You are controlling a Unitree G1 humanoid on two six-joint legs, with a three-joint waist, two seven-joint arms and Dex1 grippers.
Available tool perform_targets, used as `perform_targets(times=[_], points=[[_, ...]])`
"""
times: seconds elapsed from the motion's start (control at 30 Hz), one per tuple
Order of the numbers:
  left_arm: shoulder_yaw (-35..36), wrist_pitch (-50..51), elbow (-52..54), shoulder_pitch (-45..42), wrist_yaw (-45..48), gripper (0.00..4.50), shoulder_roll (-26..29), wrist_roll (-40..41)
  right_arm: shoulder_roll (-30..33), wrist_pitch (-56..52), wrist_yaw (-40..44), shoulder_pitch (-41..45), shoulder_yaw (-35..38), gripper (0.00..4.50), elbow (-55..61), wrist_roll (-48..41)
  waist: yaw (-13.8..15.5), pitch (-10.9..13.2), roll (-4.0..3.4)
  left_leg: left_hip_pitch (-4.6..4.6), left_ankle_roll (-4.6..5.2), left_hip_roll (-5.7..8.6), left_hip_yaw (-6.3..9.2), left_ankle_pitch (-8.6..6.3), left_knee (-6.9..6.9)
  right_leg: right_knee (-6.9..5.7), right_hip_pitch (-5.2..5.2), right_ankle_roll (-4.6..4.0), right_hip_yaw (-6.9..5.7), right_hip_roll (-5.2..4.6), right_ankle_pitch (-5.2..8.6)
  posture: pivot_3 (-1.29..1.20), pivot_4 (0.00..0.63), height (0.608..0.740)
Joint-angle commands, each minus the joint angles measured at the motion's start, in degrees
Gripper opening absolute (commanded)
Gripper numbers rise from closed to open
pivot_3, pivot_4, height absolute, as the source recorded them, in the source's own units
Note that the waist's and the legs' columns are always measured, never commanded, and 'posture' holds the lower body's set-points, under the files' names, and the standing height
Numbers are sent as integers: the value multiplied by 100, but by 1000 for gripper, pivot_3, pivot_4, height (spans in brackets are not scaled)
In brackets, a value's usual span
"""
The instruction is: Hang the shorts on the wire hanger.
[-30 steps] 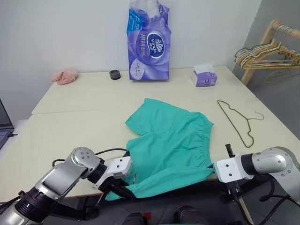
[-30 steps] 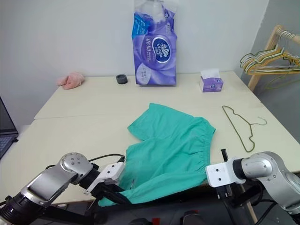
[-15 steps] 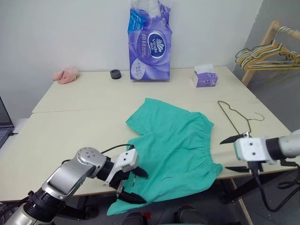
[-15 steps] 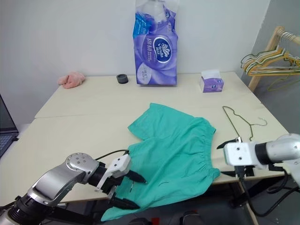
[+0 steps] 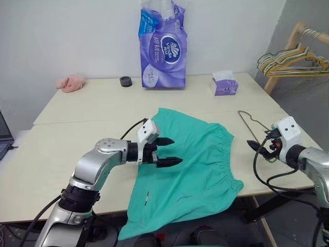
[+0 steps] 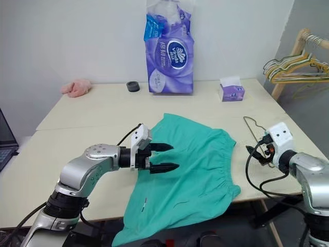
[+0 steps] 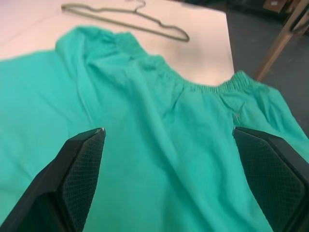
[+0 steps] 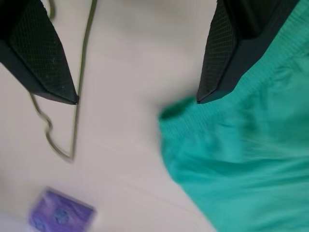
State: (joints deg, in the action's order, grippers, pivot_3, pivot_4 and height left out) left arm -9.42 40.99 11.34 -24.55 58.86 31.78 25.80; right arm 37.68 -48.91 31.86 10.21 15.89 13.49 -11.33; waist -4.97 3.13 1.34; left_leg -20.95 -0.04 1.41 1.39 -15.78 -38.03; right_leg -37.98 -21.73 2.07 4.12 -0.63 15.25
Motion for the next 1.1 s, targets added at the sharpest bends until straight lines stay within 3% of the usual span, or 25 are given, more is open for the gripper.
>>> perform_targets(times=[0.03,0.37,0.57,0.67,1.0,1.1], points=[[-130,-123,197,-155,169,4468,78,21,89,-90,-464,286,285,4130,-566,144,0,0,-4,0,0,2,-1,0,0,1,0,0,0,0,0,-147,21,740],[-366,-302,199,-177,243,4468,83,-71,265,805,-534,1187,-236,4130,-3349,553,-152,-1,-8,3,3,-4,-7,-1,4,2,2,1,7,36,1,-151,25,740],[-386,-272,282,-160,208,4468,72,-46,369,517,-198,1774,-385,4130,-4538,450,-202,0,-9,3,6,-5,-6,-3,4,4,3,1,6,38,1,-145,32,740],[-400,-266,306,-160,190,4500,60,-50,459,518,80,1796,-699,3523,-4798,595,-198,0,-8,4,6,-4,-3,-3,4,9,9,2,4,38,1,-143,34,740],[-353,-229,331,-130,4,4500,-14,-45,212,401,-116,1595,-784,162,-4624,559,-154,-27,35,18,7,-5,10,-4,1,25,37,7,-4,37,4,-134,37,740],[-228,-425,20,-225,-389,4500,-195,-246,298,847,-289,1399,-920,18,-4239,800,-133,-29,42,18,7,-4,10,-4,-1,31,40,10,-4,35,2,-133,38,740]])
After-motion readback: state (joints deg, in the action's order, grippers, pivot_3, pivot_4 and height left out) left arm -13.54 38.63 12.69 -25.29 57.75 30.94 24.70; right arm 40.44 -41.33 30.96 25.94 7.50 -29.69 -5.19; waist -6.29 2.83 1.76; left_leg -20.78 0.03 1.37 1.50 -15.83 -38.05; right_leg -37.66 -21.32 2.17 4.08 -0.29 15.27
